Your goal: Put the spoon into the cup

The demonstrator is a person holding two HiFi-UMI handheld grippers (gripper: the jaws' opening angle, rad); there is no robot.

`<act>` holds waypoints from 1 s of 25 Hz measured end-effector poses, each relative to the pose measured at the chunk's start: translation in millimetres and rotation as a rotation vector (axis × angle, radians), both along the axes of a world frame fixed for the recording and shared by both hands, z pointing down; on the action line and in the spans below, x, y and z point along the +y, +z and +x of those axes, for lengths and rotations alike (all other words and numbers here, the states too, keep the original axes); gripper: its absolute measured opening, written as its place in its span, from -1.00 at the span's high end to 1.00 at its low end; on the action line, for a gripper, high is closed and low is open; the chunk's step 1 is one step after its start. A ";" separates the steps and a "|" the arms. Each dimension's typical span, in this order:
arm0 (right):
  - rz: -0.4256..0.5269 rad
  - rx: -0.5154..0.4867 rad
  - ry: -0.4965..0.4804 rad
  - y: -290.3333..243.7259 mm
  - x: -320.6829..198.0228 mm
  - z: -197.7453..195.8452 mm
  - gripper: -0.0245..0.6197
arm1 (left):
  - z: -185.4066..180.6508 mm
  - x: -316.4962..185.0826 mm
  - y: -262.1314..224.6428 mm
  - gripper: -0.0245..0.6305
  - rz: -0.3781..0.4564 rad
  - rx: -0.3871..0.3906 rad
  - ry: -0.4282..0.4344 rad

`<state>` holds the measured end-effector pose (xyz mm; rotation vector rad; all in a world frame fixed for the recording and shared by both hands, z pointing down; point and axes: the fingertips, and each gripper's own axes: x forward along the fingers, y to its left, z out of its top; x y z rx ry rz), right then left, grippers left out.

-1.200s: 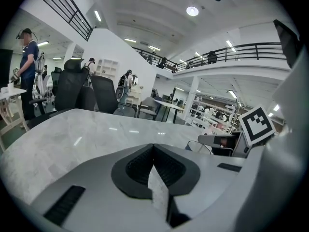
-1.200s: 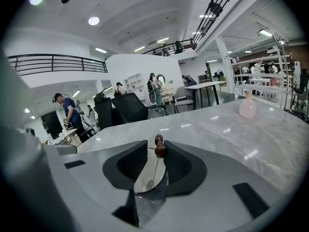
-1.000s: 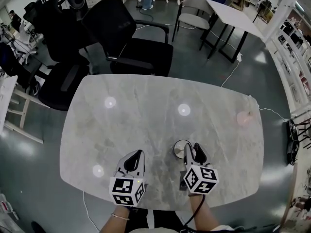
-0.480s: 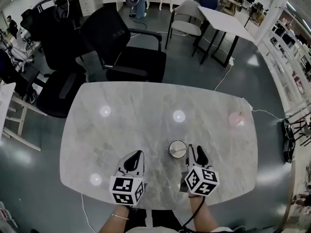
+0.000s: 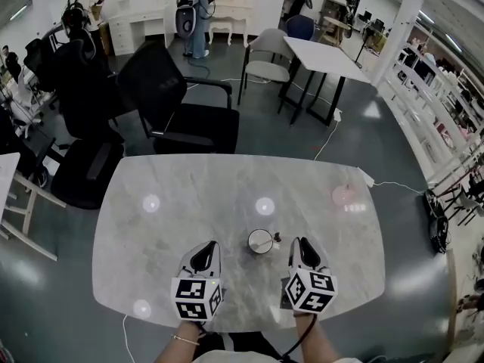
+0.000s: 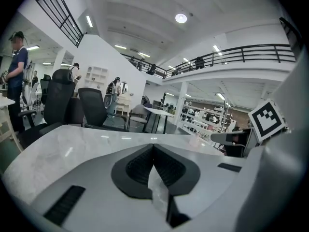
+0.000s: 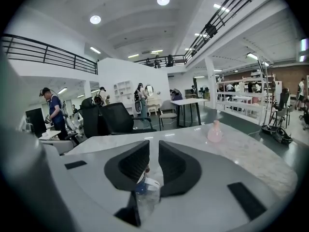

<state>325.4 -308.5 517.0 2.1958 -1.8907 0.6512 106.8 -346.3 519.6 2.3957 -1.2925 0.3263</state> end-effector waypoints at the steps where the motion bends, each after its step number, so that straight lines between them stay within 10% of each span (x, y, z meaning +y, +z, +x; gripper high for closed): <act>1: -0.003 0.013 0.000 -3.6 2.2 1.0 0.69 | 1.9 -0.3 -4.4 0.87 0.008 0.003 0.005; 25: 0.060 0.091 0.054 -51.9 32.6 15.8 0.83 | 25.4 2.8 -51.2 0.87 0.123 0.007 0.086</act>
